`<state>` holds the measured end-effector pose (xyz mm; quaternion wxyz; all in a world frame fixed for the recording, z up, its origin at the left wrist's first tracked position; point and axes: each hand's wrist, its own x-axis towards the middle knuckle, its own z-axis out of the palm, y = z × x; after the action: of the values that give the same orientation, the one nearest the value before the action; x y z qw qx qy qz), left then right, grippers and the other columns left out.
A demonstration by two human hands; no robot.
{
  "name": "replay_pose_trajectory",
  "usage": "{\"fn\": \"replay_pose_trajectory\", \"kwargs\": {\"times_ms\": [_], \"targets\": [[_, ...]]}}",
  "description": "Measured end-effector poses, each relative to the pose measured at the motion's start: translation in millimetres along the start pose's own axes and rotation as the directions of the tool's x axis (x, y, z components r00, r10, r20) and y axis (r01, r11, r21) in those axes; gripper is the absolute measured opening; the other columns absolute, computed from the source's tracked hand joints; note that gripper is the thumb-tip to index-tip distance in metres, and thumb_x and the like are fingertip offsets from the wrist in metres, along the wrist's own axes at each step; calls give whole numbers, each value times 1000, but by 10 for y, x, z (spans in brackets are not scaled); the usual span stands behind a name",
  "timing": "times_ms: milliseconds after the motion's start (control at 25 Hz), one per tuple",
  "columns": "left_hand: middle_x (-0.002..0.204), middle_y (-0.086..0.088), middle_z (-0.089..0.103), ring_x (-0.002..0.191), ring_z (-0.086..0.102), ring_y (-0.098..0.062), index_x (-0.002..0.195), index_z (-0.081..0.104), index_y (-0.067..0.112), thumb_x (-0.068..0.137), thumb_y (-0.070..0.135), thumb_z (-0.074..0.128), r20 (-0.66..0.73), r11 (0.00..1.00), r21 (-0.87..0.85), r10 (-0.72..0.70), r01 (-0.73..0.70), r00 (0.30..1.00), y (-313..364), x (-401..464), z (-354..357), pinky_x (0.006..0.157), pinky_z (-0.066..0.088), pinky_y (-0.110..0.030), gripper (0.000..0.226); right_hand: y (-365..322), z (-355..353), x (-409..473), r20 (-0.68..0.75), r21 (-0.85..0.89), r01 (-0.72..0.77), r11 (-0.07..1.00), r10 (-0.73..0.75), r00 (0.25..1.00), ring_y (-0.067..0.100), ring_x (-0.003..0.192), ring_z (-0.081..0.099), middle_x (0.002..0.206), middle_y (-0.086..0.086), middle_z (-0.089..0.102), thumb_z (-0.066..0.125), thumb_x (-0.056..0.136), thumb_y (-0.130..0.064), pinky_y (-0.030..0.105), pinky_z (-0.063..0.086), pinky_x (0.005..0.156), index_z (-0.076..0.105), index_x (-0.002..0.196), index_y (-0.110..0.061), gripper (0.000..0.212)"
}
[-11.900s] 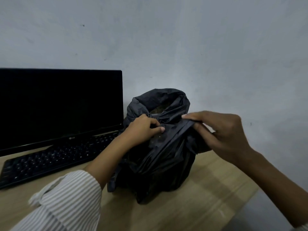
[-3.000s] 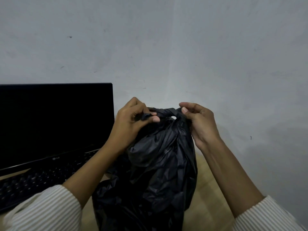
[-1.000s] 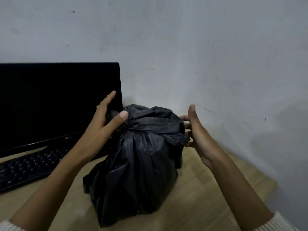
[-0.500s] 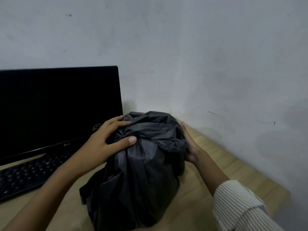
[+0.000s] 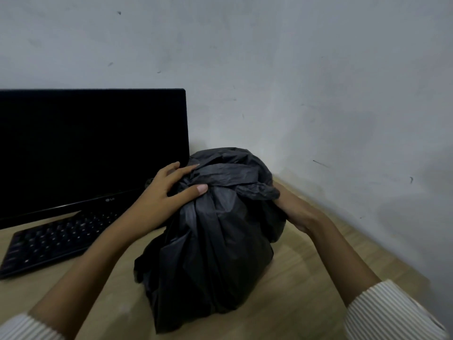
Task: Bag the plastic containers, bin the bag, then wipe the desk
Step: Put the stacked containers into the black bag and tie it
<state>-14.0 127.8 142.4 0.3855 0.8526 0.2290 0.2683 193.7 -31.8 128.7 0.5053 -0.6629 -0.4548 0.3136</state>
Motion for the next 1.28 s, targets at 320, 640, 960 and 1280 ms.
{"fn": "replay_pose_trajectory", "kwargs": {"times_ms": [320,640,960,1280], "targets": [[160,12,-5,148,0,-20,141,-22,50,57,89,46,106,786,-355,-504,506,857,-562,-940,-34,117,8,-48,116,207,-56,168,-95,24,21,999,-19,995,18,130,47,146,-1,43,55,83,-65,43,42,106,50,131,-40,54],[147,12,26,140,29,-22,144,-22,45,46,74,64,97,614,-699,-426,366,900,-324,-1061,404,110,30,-44,133,131,192,70,-127,110,13,994,1,992,19,113,56,126,-1,51,63,63,-75,37,49,92,24,139,-23,100],[150,6,34,125,43,-16,150,9,39,68,53,68,-34,716,-652,-358,250,933,-136,-1091,399,102,36,-33,102,56,373,-244,-48,117,-45,992,51,998,14,116,58,137,-1,52,66,72,-68,33,49,98,45,138,-27,80],[132,8,56,116,56,-14,140,43,32,69,65,66,-121,783,-596,-304,176,945,-8,-1467,43,96,44,-34,81,-237,735,-660,55,158,-6,987,-2,998,16,124,51,139,-5,52,62,59,-70,44,37,111,34,146,-34,98]]}}
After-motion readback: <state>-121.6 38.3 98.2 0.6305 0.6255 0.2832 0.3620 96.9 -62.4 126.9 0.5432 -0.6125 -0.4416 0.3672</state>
